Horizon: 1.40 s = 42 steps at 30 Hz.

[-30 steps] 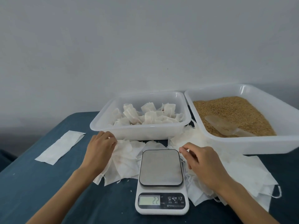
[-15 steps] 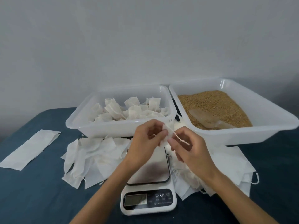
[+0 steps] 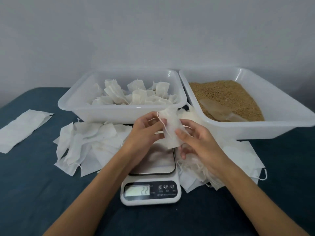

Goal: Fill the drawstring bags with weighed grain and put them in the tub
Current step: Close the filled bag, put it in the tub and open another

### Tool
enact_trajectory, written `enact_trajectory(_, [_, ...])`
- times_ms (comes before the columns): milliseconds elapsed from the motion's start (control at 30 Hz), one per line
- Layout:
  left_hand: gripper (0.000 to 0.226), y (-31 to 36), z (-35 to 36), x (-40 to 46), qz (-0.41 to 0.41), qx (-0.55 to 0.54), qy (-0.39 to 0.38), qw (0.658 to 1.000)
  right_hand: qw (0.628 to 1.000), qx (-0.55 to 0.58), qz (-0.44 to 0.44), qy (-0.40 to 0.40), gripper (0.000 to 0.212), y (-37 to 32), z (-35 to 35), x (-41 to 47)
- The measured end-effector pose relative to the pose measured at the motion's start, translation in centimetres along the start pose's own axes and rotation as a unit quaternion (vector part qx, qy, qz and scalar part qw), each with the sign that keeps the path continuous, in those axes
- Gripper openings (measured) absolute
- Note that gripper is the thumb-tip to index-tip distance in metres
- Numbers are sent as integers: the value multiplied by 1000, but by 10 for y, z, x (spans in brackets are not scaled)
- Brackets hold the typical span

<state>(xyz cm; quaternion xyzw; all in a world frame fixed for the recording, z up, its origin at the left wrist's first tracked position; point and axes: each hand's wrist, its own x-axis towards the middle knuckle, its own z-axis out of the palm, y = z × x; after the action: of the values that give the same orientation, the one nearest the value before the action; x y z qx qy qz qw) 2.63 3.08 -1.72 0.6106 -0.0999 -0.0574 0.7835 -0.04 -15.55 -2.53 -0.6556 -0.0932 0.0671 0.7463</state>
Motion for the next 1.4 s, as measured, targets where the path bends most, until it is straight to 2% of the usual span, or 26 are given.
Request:
enact_trajectory(100, [14, -2, -4, 4, -1, 10, 24, 1000, 999, -19, -26, -1, 22, 0, -2, 0])
enact_trajectory(167, [15, -2, -7, 6, 0, 18, 41, 999, 998, -37, -46, 12, 19, 0, -3, 0])
enact_trajectory(400, [9, -6, -9, 6, 17, 54, 25, 998, 995, -60, -77, 34, 18, 1, -3, -2])
enact_trajectory(500, [9, -7, -8, 6, 48, 67, 15, 996, 991, -74, -95, 50, 12, 1, -3, -2])
enact_trajectory(633, [15, -3, -6, 3, 100, 86, 18, 991, 985, -110, -106, 82, 21, 4, -4, -2])
enact_trajectory(767, [13, 0, -5, 2, 119, 98, 21, 988, 967, -177, -141, 118, 19, 4, -1, -4])
enact_trajectory(833, [12, -1, -5, 2, 126, 127, 13, 984, 965, -155, -175, 119, 19, 1, 1, -5])
enact_trajectory(933, [9, -3, -3, 0, 122, 155, -15, 980, 961, -121, -212, 133, 4, -6, 2, -7])
enact_trajectory(1067, [4, -5, 0, -2, 128, 136, -9, 982, 964, -104, -201, 141, 7, -9, 1, -8])
enact_trajectory(1200, [10, -1, -3, -1, 94, 48, 18, 994, 964, -77, -191, 170, 16, -13, -8, -8])
enact_trajectory(1333, [12, 0, 1, -4, 150, 127, 30, 980, 949, -127, -205, 204, 9, -11, -5, -9])
enact_trajectory(1400, [13, -1, 4, -5, 185, 156, 50, 969, 956, -115, -197, 183, 22, -8, -2, -9])
